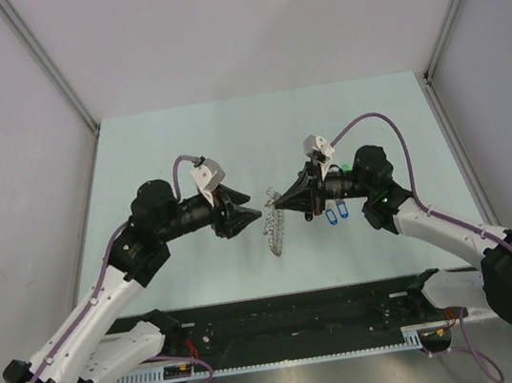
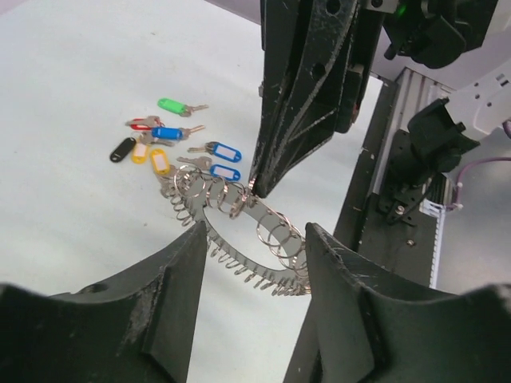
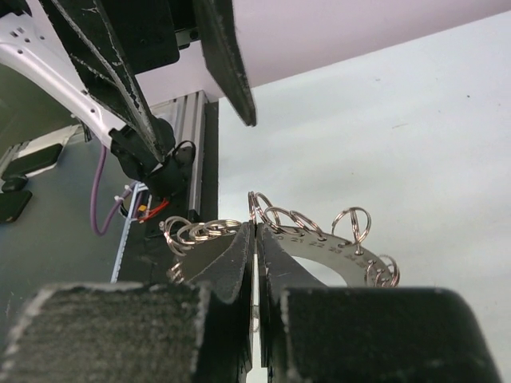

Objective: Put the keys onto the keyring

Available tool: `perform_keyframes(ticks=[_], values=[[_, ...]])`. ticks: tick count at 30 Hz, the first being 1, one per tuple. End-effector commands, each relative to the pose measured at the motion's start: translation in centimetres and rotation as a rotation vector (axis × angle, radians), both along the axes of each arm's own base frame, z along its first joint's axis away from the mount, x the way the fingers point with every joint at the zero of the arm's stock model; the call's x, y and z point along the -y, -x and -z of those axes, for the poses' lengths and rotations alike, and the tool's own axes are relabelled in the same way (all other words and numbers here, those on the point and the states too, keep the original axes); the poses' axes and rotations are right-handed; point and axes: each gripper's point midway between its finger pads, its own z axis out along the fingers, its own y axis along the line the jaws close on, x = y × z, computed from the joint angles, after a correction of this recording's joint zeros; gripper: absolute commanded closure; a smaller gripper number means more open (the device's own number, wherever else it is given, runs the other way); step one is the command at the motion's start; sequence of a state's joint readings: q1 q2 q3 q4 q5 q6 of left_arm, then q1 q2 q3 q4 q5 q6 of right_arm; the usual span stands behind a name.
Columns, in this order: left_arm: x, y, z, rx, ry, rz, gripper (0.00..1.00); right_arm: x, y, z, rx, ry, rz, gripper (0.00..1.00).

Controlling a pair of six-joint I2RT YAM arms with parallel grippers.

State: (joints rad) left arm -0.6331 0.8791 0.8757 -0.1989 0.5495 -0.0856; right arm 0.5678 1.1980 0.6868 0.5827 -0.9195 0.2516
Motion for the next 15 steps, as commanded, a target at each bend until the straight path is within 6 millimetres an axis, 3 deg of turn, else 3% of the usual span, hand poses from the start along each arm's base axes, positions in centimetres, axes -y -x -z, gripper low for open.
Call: perform_keyframes(ticks=[1, 6, 11, 15], values=[[0.6, 1.9, 0.8, -0.008, 0.000, 0.110, 0.48, 0.3, -0.5, -2.5, 0.089, -0.013, 0.030, 1.00], [1.8, 2.3, 1.5, -0.051, 0.006, 0.196, 0.52, 0.3, -0.3, -2.5, 0.090, -0.010, 0.021, 1.00], [2.5, 1.7, 2.3, -0.063, -0.008, 0.218, 0.52, 0.4, 0.0, -2.4, 0.095, -0.003, 0.014, 1.00], [3.0, 1.3, 2.9, -0.079, -0.016, 0.235, 0.58, 0.5, 0.2, -2.5, 0.099, -0.002, 0.011, 1.00]])
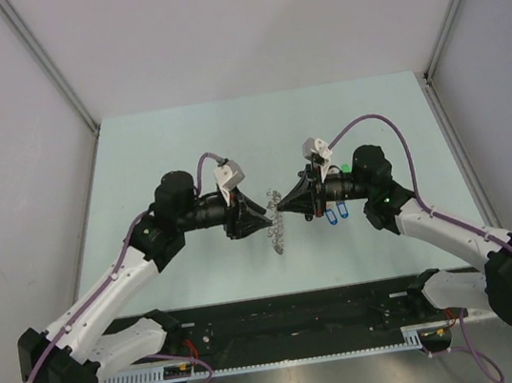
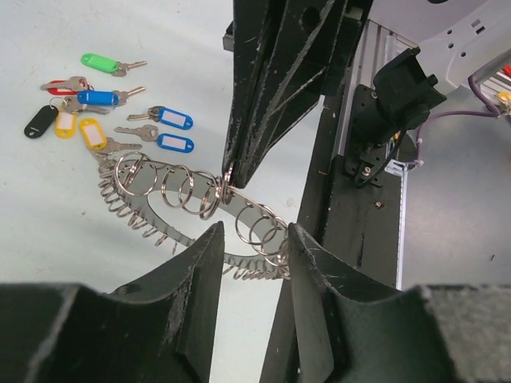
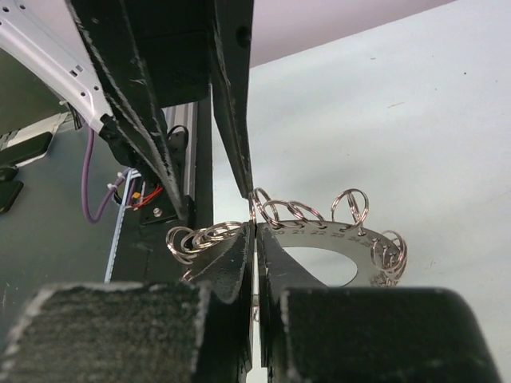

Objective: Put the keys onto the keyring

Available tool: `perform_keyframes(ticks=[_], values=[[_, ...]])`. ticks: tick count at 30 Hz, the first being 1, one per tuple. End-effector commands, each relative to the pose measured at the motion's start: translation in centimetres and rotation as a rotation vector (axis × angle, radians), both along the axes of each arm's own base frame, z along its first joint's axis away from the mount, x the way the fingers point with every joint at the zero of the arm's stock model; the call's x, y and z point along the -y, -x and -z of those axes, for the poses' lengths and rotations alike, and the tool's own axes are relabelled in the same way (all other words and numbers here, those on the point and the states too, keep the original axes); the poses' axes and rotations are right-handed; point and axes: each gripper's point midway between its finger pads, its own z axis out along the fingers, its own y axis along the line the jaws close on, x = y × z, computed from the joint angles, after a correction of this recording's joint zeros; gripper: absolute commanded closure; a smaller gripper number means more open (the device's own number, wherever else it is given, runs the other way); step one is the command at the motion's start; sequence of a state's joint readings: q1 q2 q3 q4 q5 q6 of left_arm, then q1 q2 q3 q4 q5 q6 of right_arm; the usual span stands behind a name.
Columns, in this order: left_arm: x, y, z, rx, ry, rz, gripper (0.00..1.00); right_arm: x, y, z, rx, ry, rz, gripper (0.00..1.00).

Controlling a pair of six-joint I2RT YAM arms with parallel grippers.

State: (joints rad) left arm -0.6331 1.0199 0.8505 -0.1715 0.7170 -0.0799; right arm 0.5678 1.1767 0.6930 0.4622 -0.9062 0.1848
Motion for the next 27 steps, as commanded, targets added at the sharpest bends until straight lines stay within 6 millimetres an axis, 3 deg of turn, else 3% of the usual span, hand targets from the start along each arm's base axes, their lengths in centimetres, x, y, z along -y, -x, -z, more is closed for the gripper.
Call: perform_keyframes(ticks=[1, 5, 14, 18, 22, 27], values=[[1.0, 0.3, -0.9, 0.037, 0.034, 0.077, 0.58, 0.1, 0.1, -3.7, 0.111, -0.056, -0.006, 1.00], [1.3, 0.0, -0.8, 0.040, 0.035, 0.082, 0.57, 0.1, 0.3, -3.6, 0.111, -0.053, -0.013, 1.00], [1.5, -1.0, -2.0, 0.098, 0.064, 0.055, 0.45, 0.1, 0.7, -3.6, 0.111, -0.052, -0.033, 1.00], [1.5, -1.7, -2.5, 0.115, 0.074, 0.013, 0.31, 0.1, 0.8, -3.5, 0.109, -0.048, -0.033, 1.00], [1.1, -1.8, -3.3, 0.141, 0.086, -0.014, 0.31, 0.2, 0.8, -3.6, 0.112, -0.048, -0.029, 1.00], [0.5, -1.3, -3.8, 0.176, 0.089, -0.019, 0.38, 0.3, 0.9, -3.7, 0.118, -0.049, -0.026, 1.00]])
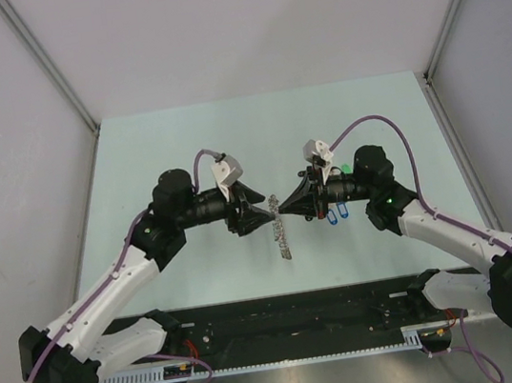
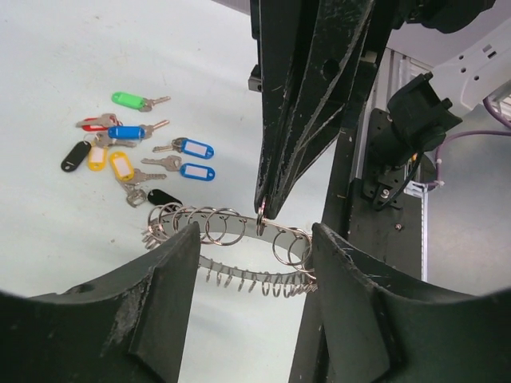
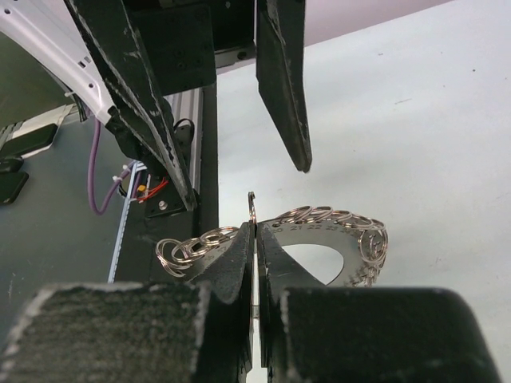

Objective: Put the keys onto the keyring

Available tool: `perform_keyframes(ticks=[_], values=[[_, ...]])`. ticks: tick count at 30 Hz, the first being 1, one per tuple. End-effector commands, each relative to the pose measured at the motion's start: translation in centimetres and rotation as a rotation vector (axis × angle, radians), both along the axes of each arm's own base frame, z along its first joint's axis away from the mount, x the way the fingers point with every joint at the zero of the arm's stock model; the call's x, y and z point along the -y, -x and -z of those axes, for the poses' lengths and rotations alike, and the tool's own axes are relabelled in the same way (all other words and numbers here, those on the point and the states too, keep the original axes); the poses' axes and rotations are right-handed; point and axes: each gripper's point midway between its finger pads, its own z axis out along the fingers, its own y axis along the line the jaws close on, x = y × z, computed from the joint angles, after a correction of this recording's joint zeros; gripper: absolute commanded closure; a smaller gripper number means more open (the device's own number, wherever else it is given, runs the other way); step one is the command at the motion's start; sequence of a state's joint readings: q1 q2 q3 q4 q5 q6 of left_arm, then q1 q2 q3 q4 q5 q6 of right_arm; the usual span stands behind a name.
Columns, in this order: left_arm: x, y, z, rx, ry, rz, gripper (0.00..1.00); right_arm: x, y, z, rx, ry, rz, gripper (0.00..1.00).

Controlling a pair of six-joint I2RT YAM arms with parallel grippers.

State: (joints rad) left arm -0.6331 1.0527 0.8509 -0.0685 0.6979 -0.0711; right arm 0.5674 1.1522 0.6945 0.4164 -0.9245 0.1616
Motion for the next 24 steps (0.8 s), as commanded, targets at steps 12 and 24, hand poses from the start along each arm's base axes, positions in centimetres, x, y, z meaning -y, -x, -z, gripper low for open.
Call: perform_keyframes(ticks=[12, 24], values=[[0.1, 0.7, -2.3, 0.096, -0.018, 0.081, 0.45, -0.1, 0.3, -3.7, 0.131, -0.034, -0.013, 1.00], [0.0, 1.4, -0.7, 0.072, -0.122, 0.175, 0.50, -0.4, 0.8, -3.8, 0.204, 0.007, -0.029, 1.00]])
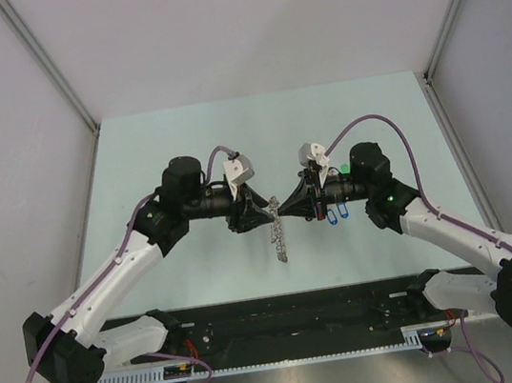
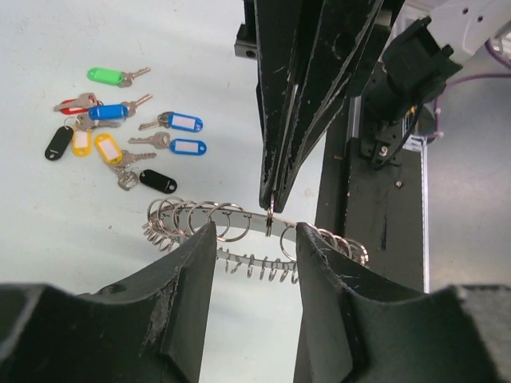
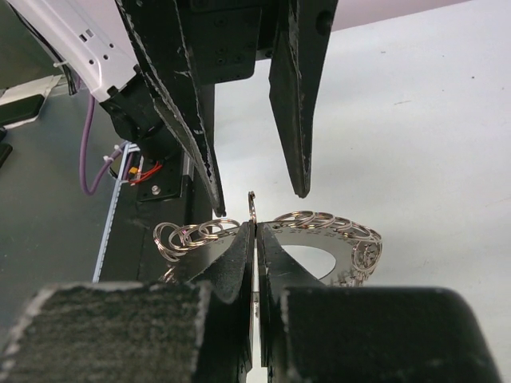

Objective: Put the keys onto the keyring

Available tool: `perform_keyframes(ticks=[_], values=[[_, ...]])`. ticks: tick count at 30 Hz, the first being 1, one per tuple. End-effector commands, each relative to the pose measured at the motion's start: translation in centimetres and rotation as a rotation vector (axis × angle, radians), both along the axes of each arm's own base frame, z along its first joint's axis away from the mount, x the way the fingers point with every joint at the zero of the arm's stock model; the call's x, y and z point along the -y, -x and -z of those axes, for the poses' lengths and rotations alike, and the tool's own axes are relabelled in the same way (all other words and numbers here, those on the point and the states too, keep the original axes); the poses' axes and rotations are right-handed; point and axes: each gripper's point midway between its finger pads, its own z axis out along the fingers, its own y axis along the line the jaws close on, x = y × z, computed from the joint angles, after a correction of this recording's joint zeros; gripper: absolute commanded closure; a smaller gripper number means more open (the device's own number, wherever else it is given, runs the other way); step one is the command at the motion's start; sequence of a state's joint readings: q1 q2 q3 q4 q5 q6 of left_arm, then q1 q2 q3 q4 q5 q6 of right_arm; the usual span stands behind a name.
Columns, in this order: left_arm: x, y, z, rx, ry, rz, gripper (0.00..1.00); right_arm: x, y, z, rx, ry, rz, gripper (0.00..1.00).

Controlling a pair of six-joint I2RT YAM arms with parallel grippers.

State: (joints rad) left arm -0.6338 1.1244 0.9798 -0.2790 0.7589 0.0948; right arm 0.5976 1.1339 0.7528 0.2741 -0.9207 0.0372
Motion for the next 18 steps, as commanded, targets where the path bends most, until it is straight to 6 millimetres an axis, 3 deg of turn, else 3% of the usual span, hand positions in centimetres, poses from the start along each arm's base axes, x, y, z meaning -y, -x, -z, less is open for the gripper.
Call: perform_keyframes(ticks=[1, 18], values=[[-0.15, 0.91, -1.01, 0.058, -0.023, 0.083, 0.50, -0.07, 0.01, -3.25, 0.148, -0.033, 0.002, 1.00], [-0.55, 1.37, -0.63, 0.178, -0.042, 0.161, 0.47, -0.33, 0.50, -3.35, 0.308, -0.003, -0.005, 1.00]])
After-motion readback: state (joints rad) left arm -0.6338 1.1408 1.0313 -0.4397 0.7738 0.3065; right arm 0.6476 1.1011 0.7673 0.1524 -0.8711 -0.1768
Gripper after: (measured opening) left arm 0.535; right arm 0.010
